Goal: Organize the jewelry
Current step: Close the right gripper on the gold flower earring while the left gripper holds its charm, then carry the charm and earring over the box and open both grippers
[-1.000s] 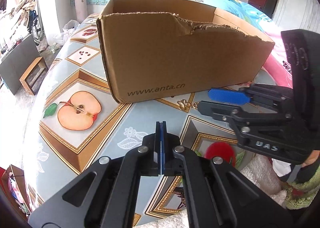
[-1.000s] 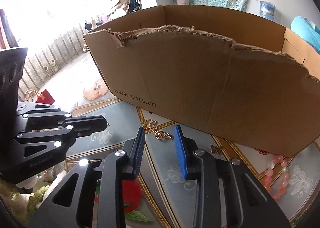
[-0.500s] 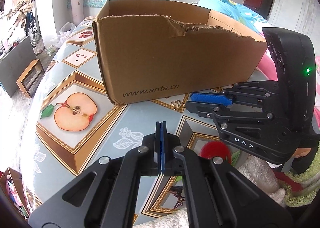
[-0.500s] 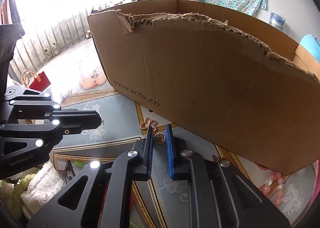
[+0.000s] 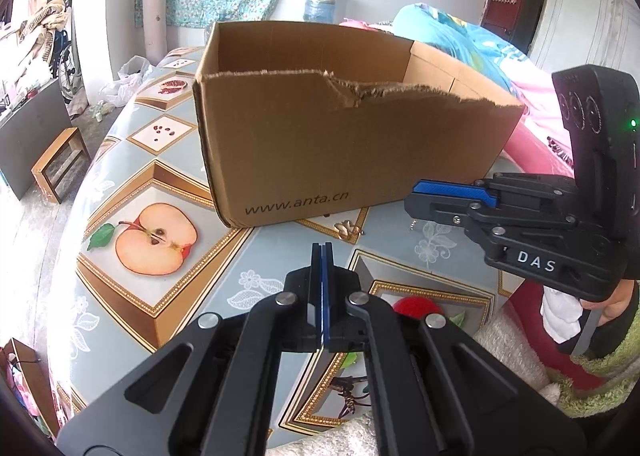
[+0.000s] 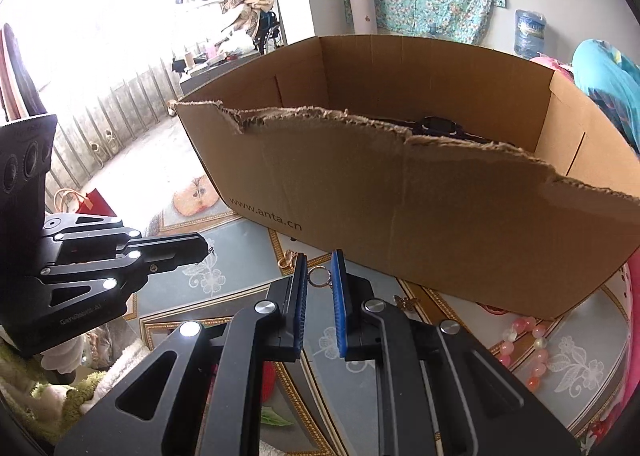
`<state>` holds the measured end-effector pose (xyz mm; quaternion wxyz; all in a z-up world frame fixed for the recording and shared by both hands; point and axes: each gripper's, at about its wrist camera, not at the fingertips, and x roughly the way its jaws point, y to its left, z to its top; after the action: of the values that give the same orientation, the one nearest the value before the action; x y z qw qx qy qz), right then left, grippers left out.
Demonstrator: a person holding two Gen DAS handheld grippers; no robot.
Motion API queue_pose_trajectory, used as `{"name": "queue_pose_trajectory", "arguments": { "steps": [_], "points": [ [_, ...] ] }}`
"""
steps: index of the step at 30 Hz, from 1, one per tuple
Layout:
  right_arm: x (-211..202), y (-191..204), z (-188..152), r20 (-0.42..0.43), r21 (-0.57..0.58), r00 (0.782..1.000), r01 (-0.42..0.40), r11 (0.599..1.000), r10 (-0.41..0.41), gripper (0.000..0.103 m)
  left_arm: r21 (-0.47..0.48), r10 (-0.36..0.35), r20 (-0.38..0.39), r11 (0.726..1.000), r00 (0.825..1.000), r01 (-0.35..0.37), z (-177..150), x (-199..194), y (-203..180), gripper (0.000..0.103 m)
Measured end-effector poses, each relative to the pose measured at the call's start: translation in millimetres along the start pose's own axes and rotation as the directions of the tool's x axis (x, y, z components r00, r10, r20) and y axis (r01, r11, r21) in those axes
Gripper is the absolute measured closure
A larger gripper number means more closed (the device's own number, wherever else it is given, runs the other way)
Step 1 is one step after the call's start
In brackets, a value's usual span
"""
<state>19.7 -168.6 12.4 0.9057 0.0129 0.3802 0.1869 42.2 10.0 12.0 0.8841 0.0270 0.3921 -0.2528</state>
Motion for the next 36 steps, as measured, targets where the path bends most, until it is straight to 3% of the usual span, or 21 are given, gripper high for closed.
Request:
{"name": "queue_pose_trajectory", "arguments": {
  "steps": [21, 29, 33, 36],
  "points": [
    [-63.2, -3.2, 5.0, 0.174, 0.043, 0.982, -0.079, 0.996, 0.07, 0.091, -0.098, -0.07, 0.154, 0.991, 0.985, 0.086, 21.8, -59.8, 4.1, 0.103],
    [-86.5, -17.2, 50.5, 0.269, 0.027, 0.957, -0.123, 0.992, 0.111, 0.091, -0.023, -0.175, 0.244, 0.982, 0.954, 0.186, 77.5, -76.0, -10.6, 0.103],
    [-75.8, -42.3, 77.6, 0.254, 0.069, 0.961, -0.132, 0.989, 0.11, 0.09, -0.012, -0.213, 0.221, 0.975, 0.952, 0.221, 114.7, -50.6, -15.0, 0.103],
    [-52.3, -70.0, 96.1, 0.184, 0.133, 0.979, -0.111, 0.985, 0.086, 0.09, -0.054, -0.246, 0.152, 0.965, 0.957, 0.256, 141.7, -17.0, -14.3, 0.103]
  ]
}}
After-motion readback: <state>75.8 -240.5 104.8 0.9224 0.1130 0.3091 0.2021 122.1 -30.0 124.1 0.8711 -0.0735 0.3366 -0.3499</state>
